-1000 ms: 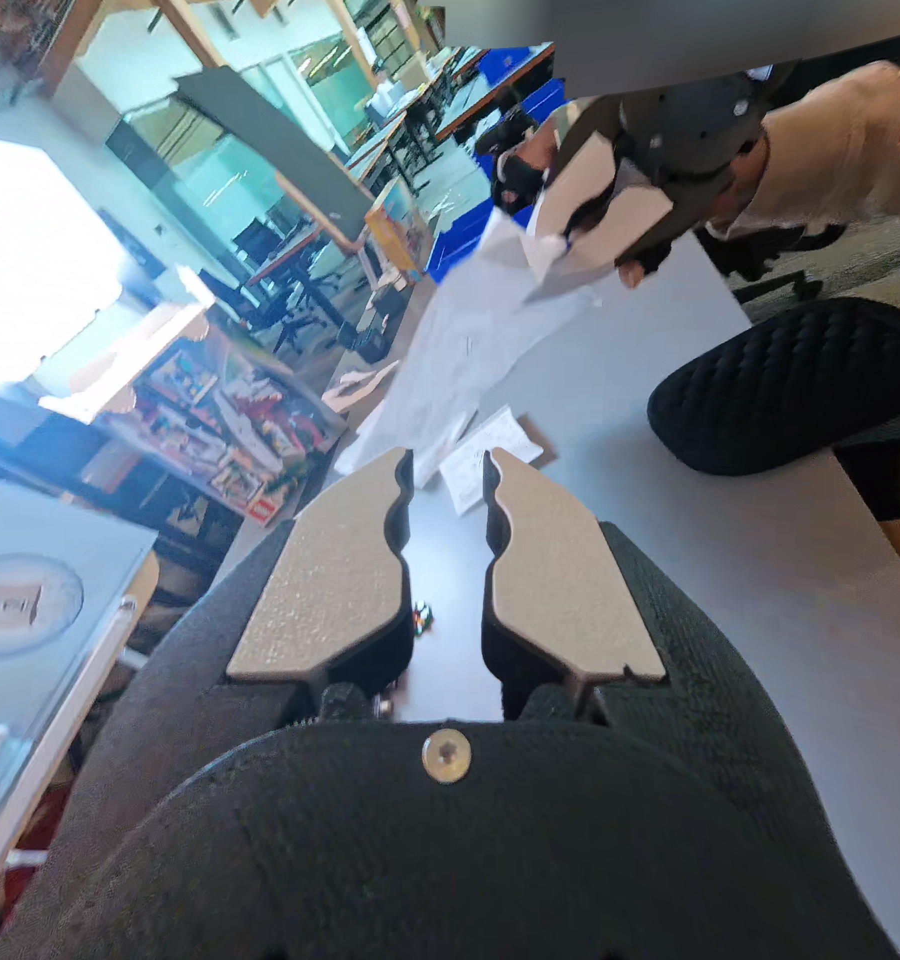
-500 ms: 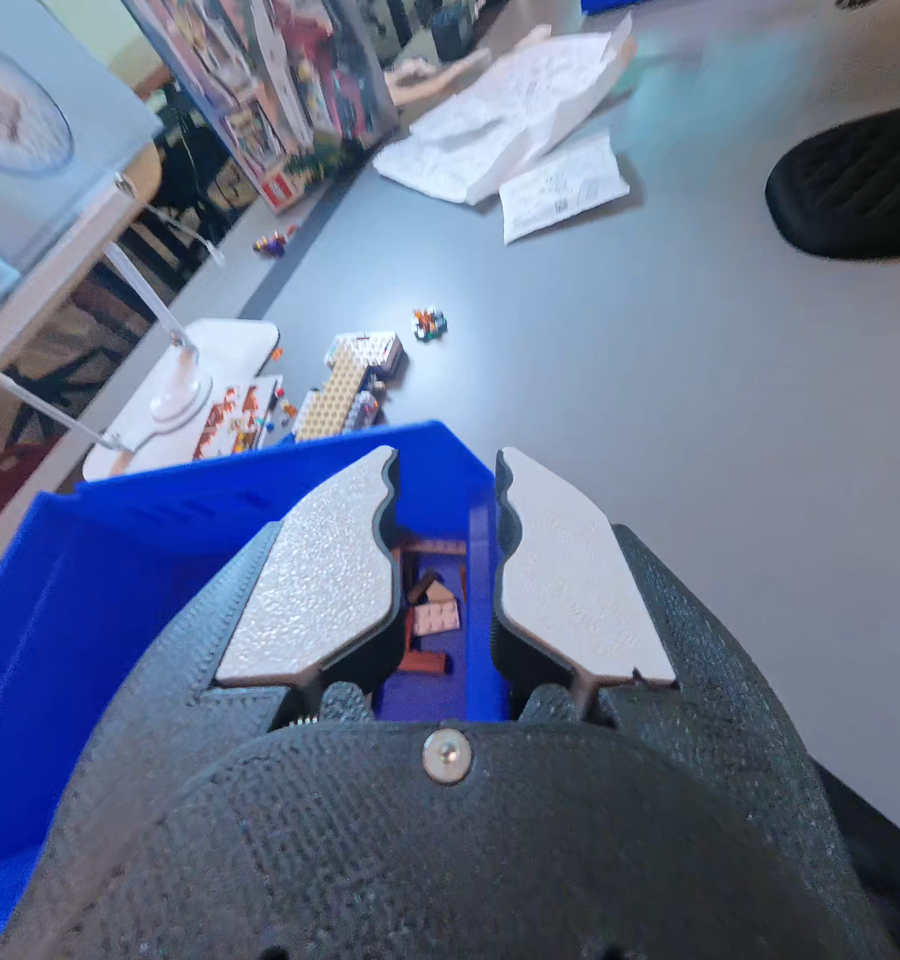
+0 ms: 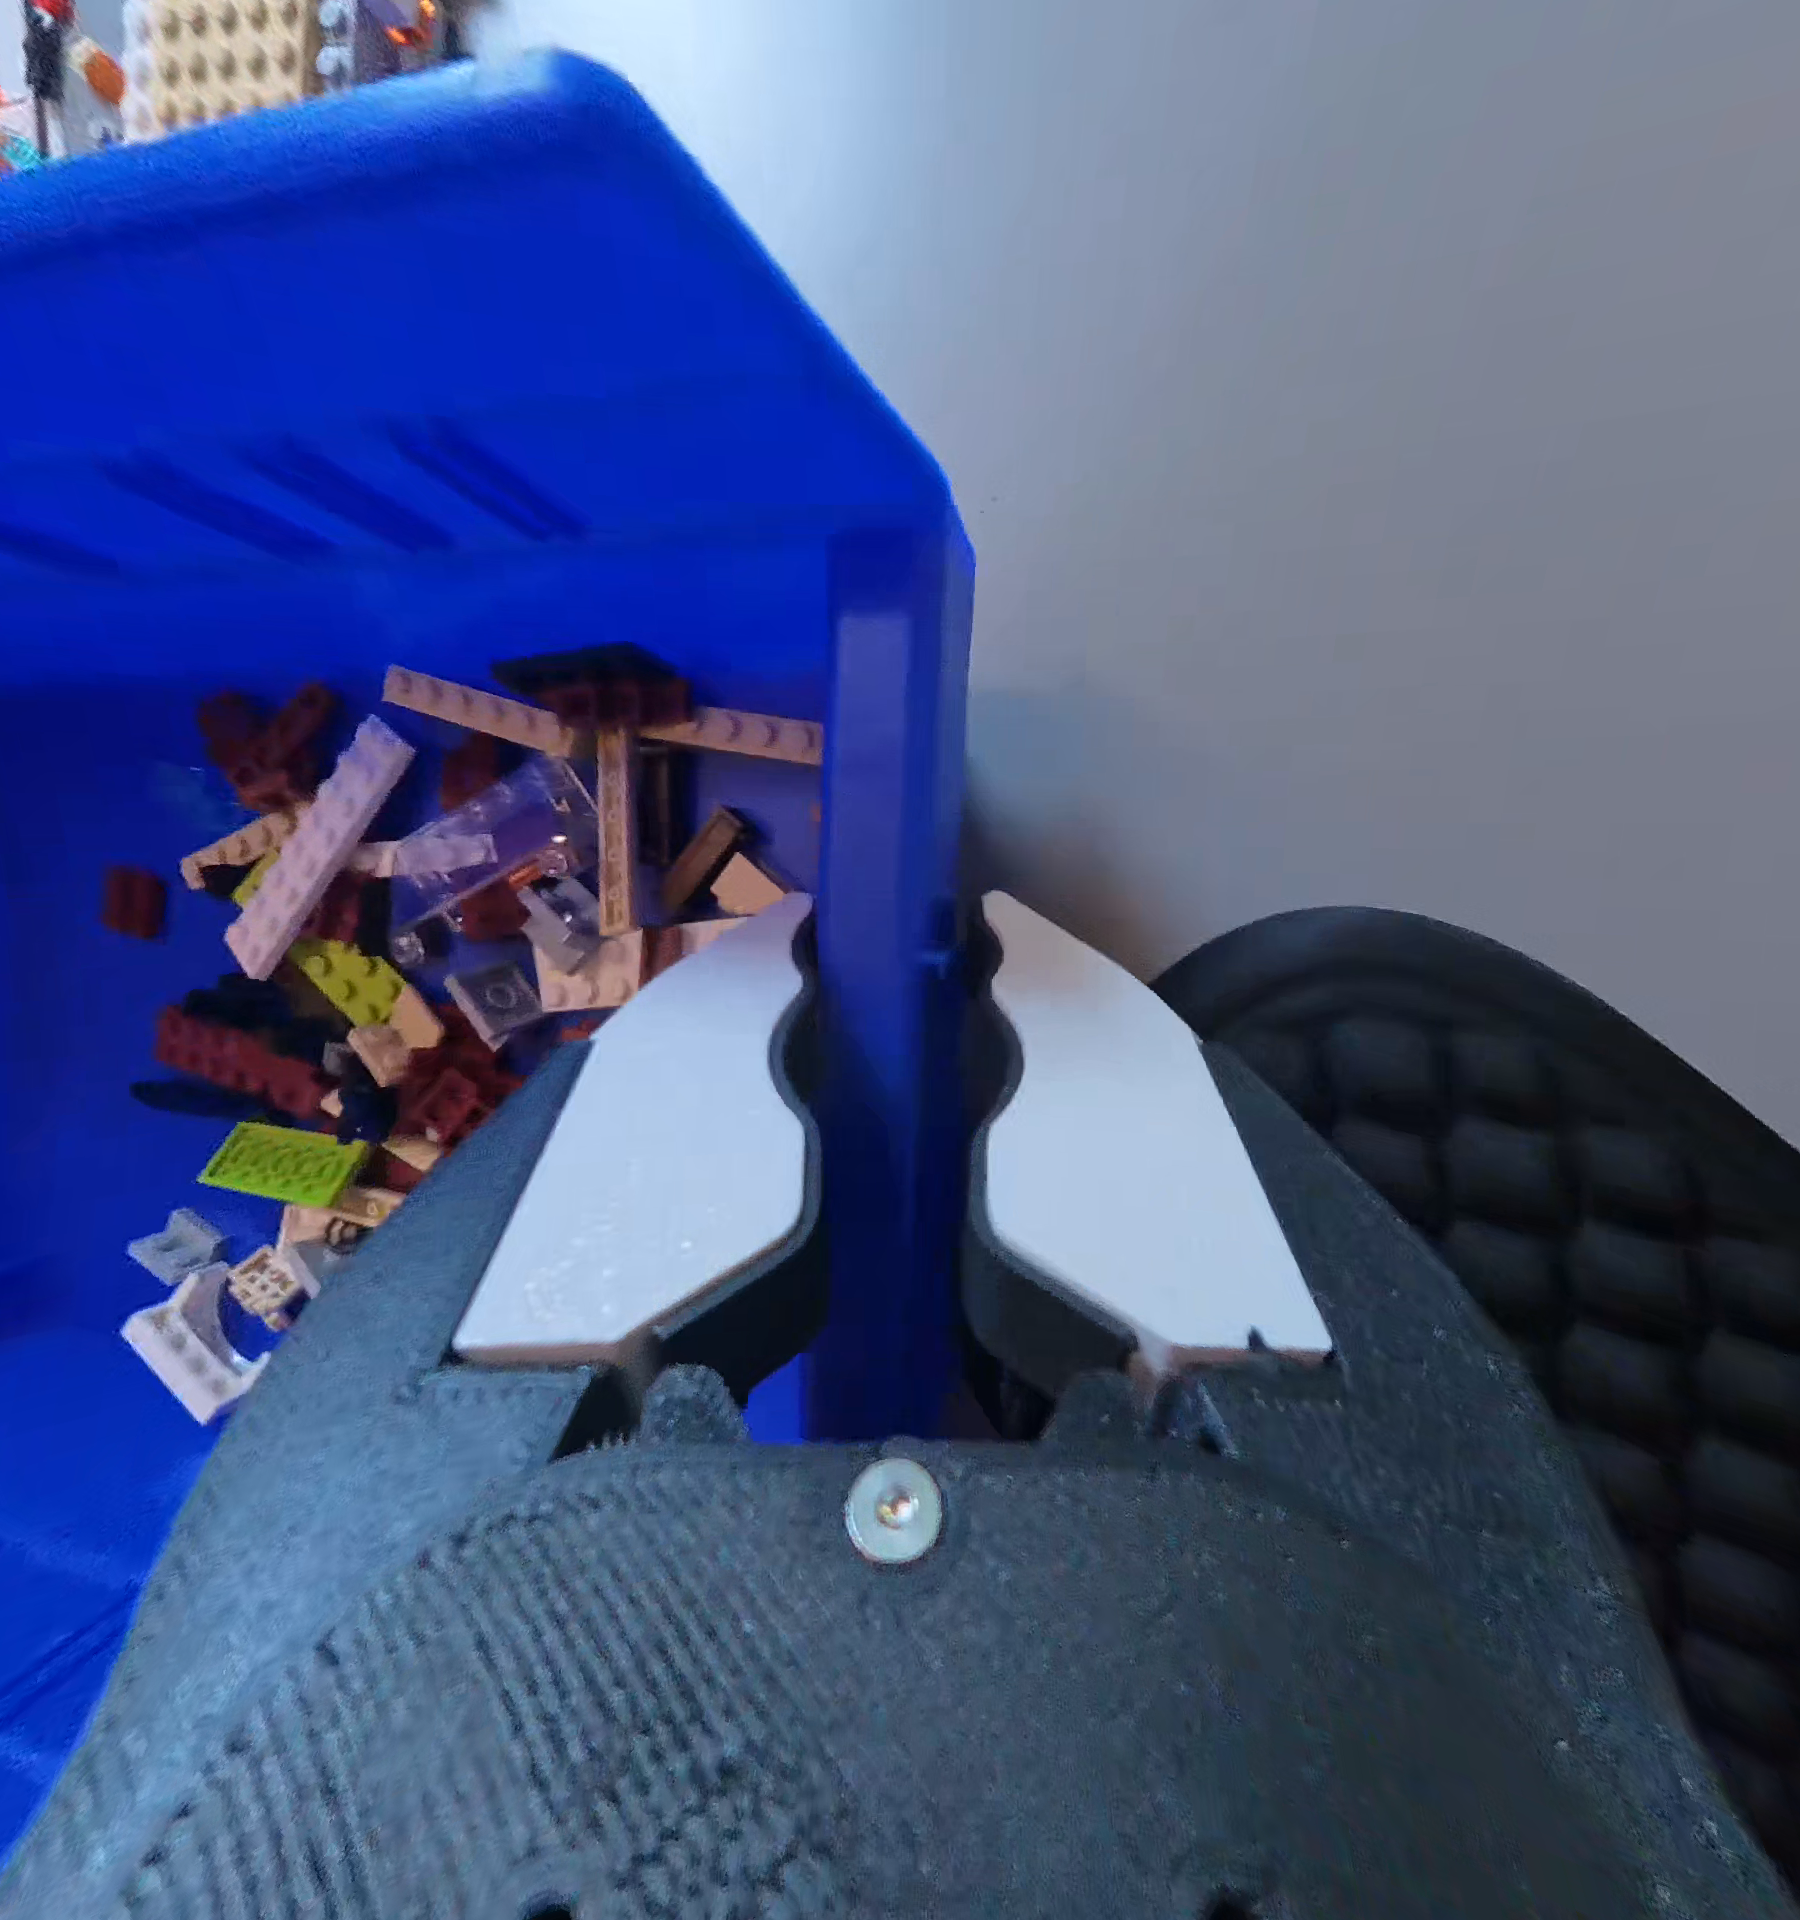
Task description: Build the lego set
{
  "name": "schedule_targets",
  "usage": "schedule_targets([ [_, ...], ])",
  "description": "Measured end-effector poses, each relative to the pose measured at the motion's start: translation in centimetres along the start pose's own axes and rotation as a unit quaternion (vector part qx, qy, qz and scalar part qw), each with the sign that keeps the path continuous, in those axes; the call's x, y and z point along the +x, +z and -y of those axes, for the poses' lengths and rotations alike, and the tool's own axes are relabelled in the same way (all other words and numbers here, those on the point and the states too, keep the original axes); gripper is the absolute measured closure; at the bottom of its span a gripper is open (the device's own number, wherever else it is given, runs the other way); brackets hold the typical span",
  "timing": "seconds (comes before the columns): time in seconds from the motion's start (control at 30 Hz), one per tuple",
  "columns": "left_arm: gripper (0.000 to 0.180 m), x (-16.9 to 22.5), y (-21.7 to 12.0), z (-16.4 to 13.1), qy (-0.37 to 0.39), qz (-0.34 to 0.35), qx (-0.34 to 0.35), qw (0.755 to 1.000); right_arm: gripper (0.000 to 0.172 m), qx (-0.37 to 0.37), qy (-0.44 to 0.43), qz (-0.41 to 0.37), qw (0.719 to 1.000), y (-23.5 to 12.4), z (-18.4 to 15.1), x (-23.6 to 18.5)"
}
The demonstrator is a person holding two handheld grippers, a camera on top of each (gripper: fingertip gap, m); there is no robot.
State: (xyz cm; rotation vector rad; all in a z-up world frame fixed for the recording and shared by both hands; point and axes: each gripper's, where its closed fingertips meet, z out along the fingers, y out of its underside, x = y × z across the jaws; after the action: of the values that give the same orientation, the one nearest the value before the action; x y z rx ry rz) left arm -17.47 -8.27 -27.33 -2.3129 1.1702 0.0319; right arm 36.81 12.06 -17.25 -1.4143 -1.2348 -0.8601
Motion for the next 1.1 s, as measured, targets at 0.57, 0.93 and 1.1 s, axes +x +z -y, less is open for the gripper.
schedule_targets([
  [0.57,0.154,-5.8,-2.9,-8.3,-0.122,0.094,-0.018,0.988,0.168,-0.028,0.003,0.077,0.997,-3.8,-1.1,-6.7],
  [0.93,0.151,-11.1,-4.2,-13.3,-0.151,0.154,-0.017,0.976,0.169,0.024,-0.017,0.064,0.998,2.9,1.6,-6.3],
  [1.1,0.134,-11.7,-6.3,-11.7,-0.18,0.18,0.04,0.966,0.168,0.047,0.005,0.009,0.999,2.8,3.6,-2.4],
])
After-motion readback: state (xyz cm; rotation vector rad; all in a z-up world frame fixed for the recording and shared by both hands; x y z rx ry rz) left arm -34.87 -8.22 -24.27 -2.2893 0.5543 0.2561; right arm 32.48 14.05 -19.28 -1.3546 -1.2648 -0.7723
